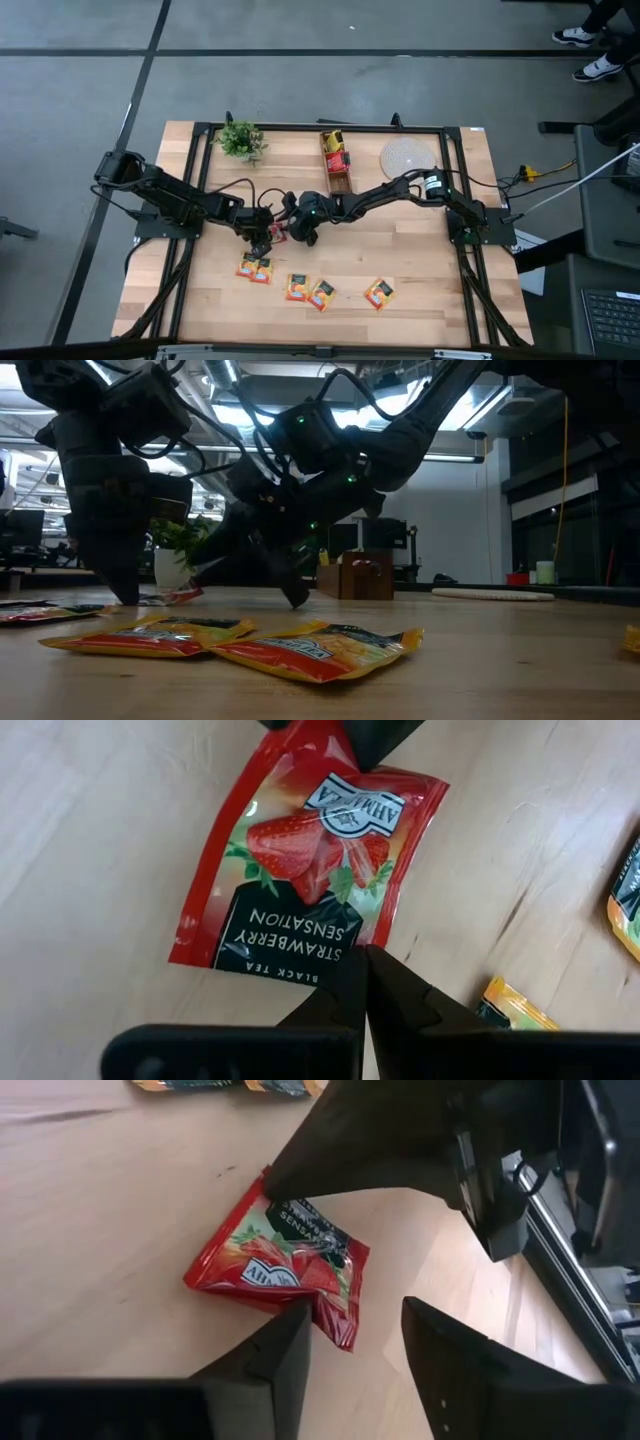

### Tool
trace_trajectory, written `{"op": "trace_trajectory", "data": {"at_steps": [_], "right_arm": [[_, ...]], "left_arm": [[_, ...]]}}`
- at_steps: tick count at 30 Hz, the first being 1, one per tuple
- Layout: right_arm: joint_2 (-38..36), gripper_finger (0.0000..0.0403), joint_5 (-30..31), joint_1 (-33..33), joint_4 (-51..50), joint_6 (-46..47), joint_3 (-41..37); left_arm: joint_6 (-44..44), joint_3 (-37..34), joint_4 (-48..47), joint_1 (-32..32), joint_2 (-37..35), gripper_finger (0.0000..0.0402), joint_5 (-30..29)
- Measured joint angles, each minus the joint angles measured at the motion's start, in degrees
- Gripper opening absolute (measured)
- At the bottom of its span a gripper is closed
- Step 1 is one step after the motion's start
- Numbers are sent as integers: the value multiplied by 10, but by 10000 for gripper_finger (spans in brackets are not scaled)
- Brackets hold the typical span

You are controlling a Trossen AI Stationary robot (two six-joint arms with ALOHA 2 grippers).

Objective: Pick & Place Tea
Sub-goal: Put the red tea bag into the middle section of the wooden organizer

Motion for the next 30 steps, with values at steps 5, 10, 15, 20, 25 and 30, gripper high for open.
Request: {"op": "trace_trajectory", "data": {"at_steps": [5,10,15,20,25,30], "right_arm": [[0,115,-3,0,-1,0,0],[0,16,-4,0,-2,0,-1],[0,5,11,1,-4,2,-1],[0,4,39,2,-6,2,-2],[0,2,65,2,-8,21,-2],[-10,2,93,2,-14,44,-1]], "left_arm": [[0,-1,10,0,1,2,-4],[0,-1,12,0,1,2,-8],[0,-1,13,0,1,2,-8],[-6,-1,18,1,2,2,-8],[-6,22,7,1,4,2,-9],[-7,53,-19,1,3,2,-7]]}}
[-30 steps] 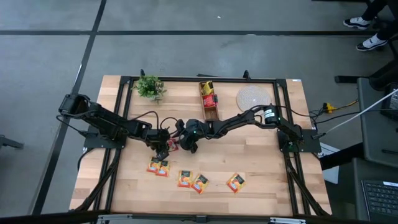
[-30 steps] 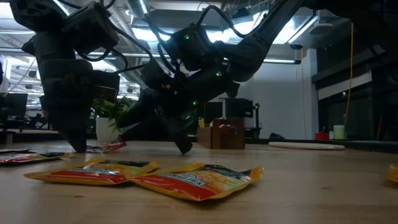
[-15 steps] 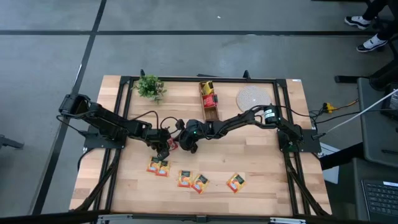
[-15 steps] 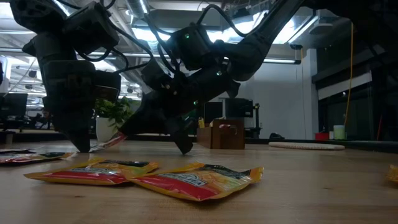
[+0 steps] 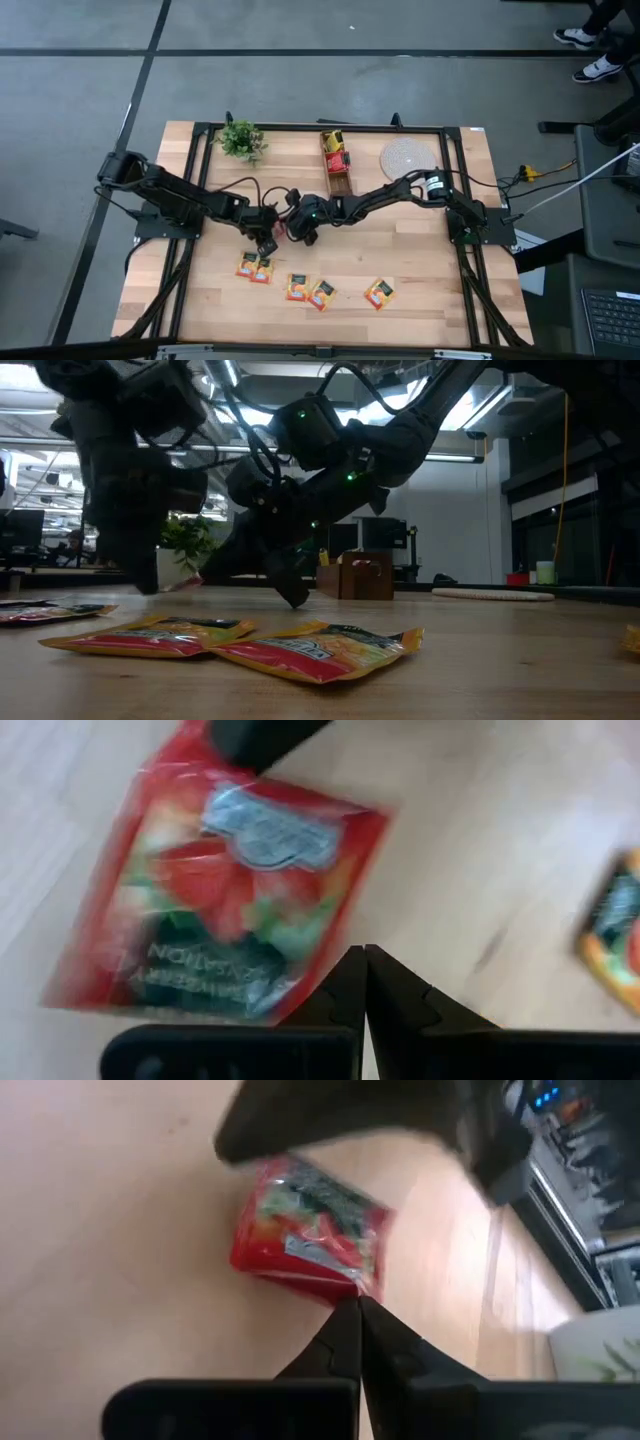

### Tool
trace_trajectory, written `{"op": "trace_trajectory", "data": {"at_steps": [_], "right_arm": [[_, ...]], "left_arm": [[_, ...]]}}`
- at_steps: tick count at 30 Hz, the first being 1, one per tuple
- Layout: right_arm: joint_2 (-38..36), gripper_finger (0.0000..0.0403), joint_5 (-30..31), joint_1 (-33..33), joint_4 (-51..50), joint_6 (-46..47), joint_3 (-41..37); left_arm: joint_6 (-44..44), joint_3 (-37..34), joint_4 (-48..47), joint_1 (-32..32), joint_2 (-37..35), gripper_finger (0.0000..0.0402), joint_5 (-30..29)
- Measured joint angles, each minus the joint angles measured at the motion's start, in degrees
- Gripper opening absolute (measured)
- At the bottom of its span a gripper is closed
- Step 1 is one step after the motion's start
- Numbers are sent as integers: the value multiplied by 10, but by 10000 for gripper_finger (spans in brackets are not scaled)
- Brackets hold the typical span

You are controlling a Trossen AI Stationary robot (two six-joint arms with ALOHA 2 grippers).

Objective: Pick & Place Tea
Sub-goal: Put the red tea bag into the middle section of the wooden organizer

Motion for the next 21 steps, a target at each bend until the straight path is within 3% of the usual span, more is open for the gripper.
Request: {"op": "trace_trajectory", "data": {"at_steps": [8,21], "right_arm": [[-36,1,39,-6,-37,12,-3],[-123,0,120,-6,-116,18,-1]], "left_arm": [[-3,42,-68,0,-84,2,-17],[-60,53,-165,0,-318,4,-222]]}}
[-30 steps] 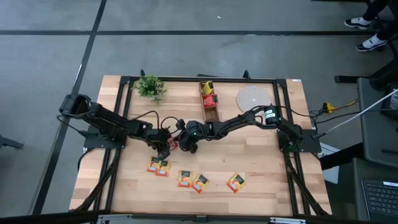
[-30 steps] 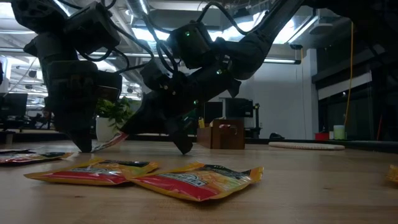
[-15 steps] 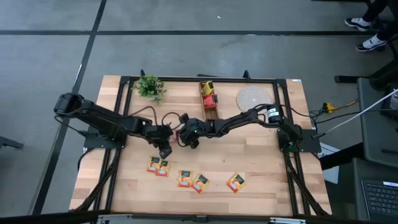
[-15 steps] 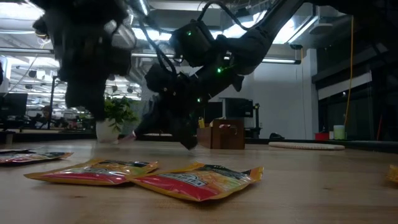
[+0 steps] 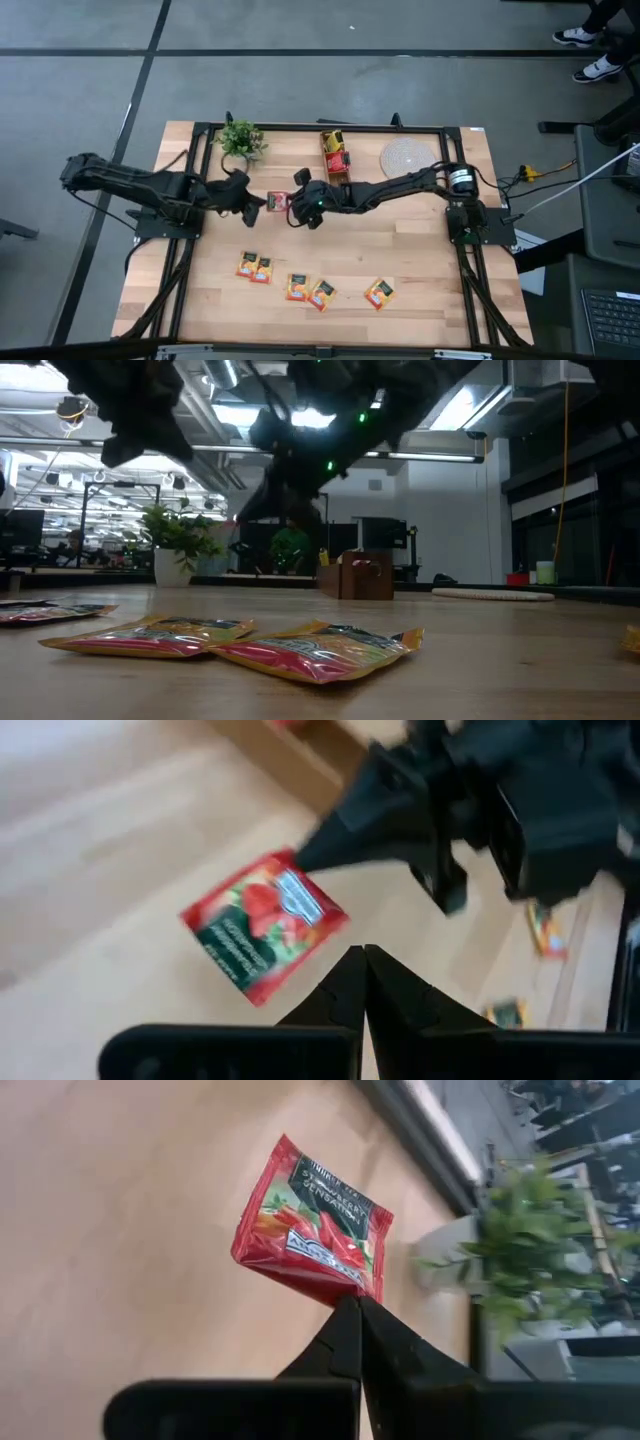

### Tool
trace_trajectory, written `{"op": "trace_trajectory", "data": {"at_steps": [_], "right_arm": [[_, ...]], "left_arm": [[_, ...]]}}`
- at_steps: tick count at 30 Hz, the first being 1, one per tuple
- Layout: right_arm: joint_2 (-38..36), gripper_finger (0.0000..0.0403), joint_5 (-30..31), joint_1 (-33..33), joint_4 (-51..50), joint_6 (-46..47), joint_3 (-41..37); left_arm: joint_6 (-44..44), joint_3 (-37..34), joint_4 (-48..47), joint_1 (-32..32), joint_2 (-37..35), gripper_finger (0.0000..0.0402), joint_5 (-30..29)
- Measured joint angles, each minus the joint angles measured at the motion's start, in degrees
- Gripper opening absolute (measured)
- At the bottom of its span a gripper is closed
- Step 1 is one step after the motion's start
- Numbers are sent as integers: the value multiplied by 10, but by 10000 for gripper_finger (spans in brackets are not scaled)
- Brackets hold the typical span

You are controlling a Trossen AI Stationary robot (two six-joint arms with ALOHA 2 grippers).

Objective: Pick & Place Tea
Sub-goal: Put the red tea bag into the middle section of the wooden organizer

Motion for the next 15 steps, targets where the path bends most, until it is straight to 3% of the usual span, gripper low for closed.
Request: {"op": "trace_trajectory", "data": {"at_steps": [5,8,15], "right_arm": [[-44,0,12,-1,-48,-1,1],[-58,0,21,-1,-74,-1,1],[-101,0,56,1,-75,-2,1]], "left_arm": [[-22,0,-6,0,-42,2,-54],[-31,0,-5,1,-49,5,-58],[-183,0,-9,35,-47,51,-57]]}}
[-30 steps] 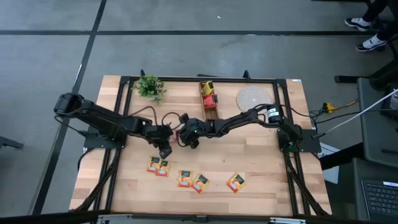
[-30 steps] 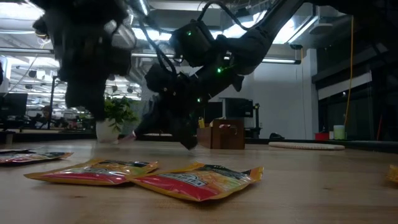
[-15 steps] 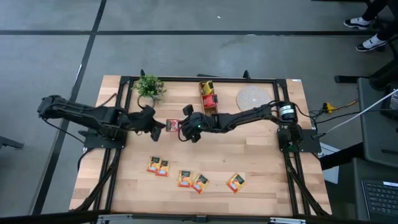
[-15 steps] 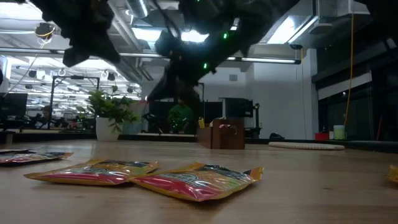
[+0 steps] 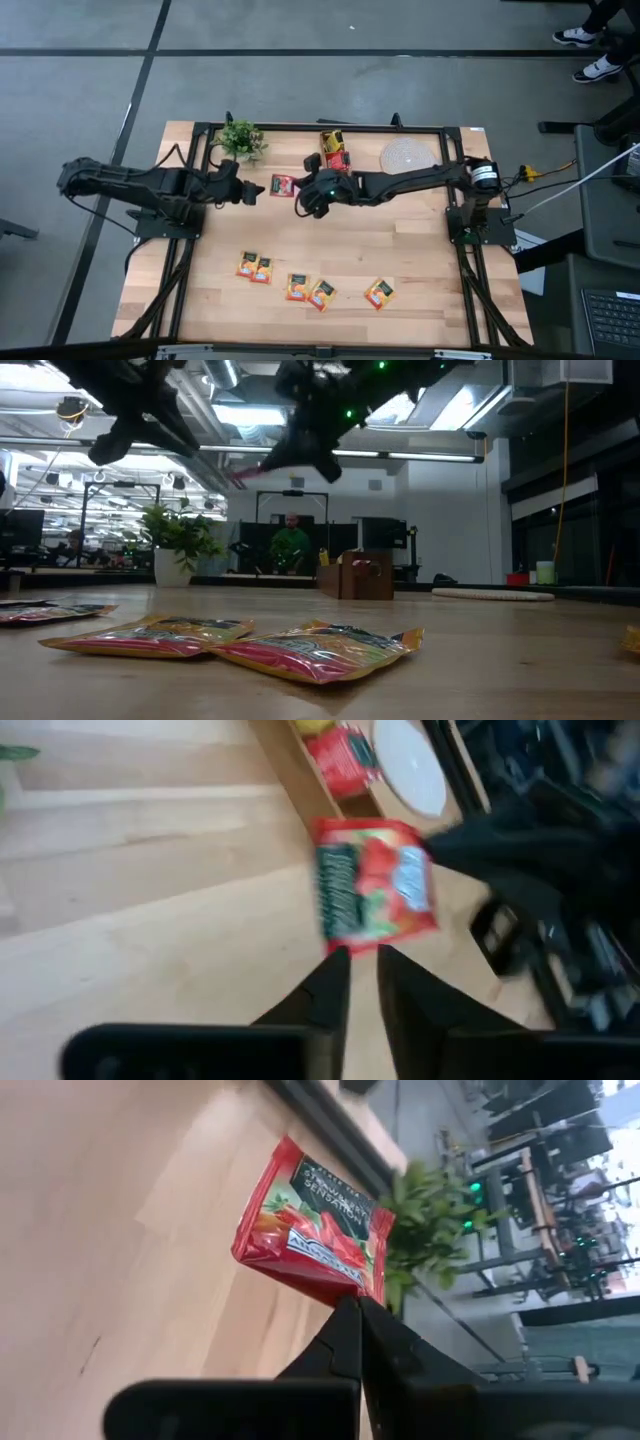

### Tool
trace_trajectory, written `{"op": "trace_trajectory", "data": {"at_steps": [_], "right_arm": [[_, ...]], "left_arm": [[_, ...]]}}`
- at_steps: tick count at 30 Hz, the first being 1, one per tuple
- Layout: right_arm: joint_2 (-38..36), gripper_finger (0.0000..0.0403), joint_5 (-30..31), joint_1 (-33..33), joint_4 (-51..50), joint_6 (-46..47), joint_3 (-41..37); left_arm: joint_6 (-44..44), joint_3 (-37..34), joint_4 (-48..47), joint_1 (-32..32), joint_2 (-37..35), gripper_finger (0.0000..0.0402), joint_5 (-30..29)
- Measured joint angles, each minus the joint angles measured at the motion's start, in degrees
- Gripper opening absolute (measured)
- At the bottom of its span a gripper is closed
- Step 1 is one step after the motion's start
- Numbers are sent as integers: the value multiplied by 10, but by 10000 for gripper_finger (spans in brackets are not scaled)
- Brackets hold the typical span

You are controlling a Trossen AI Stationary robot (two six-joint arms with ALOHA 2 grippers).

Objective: Pick & Place Tea
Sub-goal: Put the red tea bag into the middle section of the wooden organizer

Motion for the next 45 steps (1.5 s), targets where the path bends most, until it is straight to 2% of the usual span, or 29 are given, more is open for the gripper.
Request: {"op": "trace_trajectory", "data": {"at_steps": [5,11,19,28,45], "right_arm": [[-27,0,1,6,-9,-20,1],[-42,0,1,8,-20,-28,1],[-43,0,-6,10,-2,-28,1],[-43,0,-14,12,17,-28,1],[-43,0,1,11,12,-30,1]], "left_arm": [[10,0,23,33,0,114,9],[45,0,58,80,1,180,68],[66,0,88,128,20,218,134],[85,1,150,154,57,201,197],[71,1,171,152,63,126,227]]}}
